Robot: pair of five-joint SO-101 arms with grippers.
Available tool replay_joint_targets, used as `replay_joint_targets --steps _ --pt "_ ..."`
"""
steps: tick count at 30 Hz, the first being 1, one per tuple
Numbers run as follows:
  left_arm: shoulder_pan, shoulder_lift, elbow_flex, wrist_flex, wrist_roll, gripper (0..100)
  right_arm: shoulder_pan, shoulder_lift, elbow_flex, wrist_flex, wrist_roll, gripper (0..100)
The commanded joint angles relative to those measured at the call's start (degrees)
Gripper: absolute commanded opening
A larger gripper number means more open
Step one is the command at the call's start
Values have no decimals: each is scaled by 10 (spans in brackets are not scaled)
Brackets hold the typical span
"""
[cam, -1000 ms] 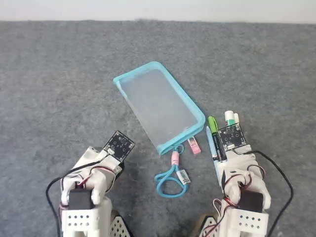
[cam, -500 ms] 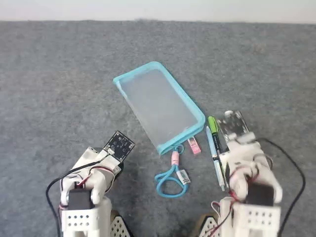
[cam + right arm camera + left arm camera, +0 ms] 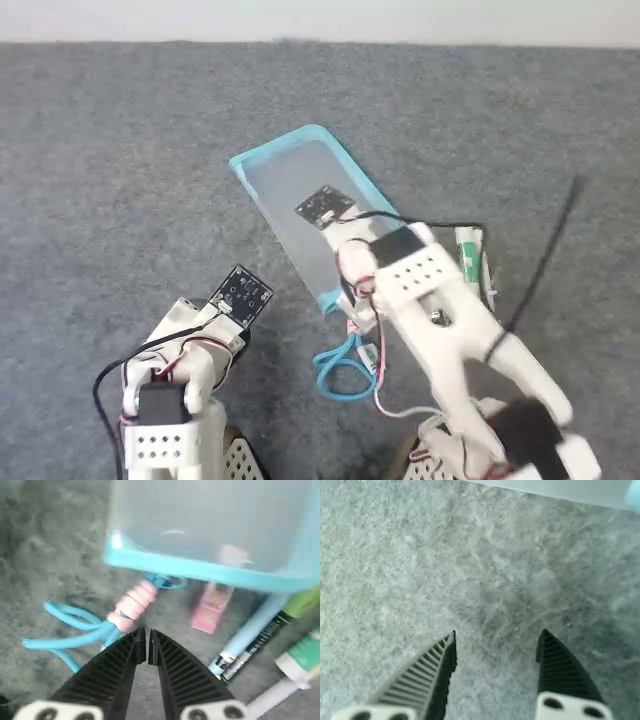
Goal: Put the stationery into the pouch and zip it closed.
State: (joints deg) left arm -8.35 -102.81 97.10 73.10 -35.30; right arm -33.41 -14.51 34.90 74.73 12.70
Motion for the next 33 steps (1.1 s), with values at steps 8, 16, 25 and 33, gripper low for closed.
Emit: replay_joint_targets --steps 8,16,25,33 --pt "-4 -4 -5 1 -8 244 -30 23 -50 7 -145 242" --pt "-4 -4 -5 0 -8 244 -106 24 -48 0 -205 256" --pt "-4 -3 -5 2 -8 244 -74 86 -23 -73 -207 256" --pt "-4 -3 -5 2 -8 244 -52 148 -23 -102 -209 246"
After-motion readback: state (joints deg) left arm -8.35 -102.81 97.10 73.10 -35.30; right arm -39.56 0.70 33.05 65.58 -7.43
